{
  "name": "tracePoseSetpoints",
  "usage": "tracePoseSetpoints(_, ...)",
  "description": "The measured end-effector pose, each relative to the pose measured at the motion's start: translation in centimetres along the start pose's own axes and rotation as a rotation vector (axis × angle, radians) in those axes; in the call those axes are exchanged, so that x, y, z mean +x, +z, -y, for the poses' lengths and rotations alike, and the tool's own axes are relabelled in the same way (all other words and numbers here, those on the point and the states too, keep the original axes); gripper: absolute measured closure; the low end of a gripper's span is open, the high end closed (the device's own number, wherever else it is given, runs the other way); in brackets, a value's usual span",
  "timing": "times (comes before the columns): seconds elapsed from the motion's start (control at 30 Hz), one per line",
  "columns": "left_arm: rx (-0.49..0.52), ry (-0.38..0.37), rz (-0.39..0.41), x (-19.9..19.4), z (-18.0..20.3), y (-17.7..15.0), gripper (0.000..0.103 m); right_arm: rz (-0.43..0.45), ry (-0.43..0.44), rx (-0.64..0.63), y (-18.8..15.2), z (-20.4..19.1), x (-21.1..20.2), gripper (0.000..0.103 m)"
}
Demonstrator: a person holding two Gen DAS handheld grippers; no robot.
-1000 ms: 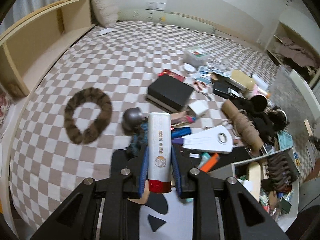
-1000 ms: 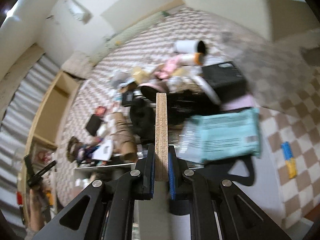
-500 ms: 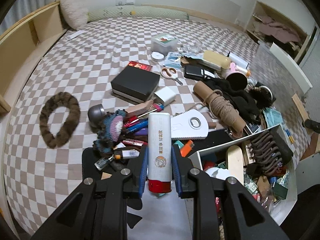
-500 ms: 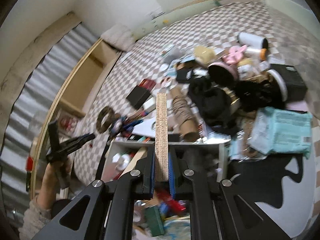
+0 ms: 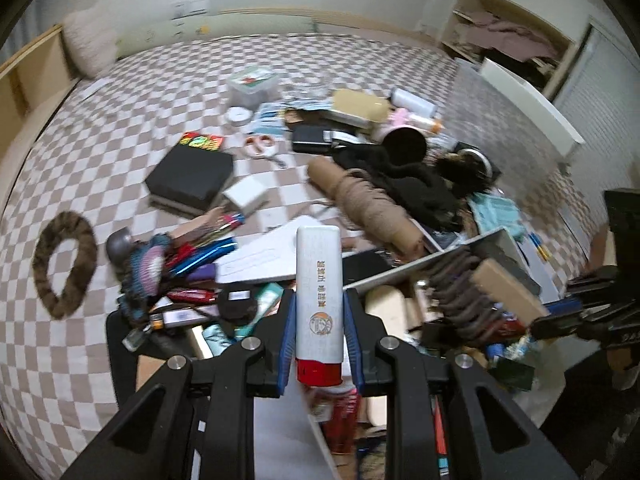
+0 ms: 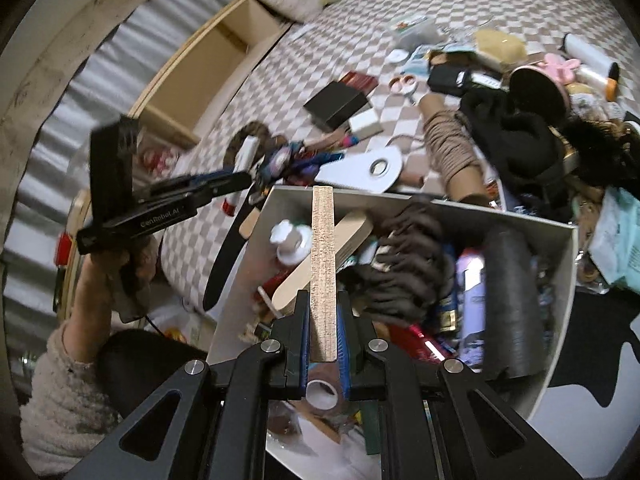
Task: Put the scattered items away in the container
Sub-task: 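Lift the white tube with the left tool while the right carries the wooden stick over the white box, then lower the white tube into the box and open the left gripper while the right releases the stick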
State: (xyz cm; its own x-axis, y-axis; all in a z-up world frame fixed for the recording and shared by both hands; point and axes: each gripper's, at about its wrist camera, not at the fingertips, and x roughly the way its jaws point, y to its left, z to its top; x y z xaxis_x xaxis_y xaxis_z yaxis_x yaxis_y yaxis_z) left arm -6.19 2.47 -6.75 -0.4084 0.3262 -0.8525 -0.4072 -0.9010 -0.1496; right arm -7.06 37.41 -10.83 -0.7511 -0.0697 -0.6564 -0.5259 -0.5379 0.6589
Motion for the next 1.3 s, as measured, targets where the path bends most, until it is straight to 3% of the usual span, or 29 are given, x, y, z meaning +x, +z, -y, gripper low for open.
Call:
tracePoseSetpoints(0.6, 0.119, -0.080, -0.053, 0.6, 5.8, -1.2, 0.080, -0.197, -0.008, -0.241, -3.2, -4.7, 3.8, 0.090)
tracePoseSetpoints(1.3, 0.197, -0.094, -0.159, 3.7, 8.7, -2.5, 0.080, -0.218, 0.006, -0.292, -3.6, -4.5, 2.8, 0.090)
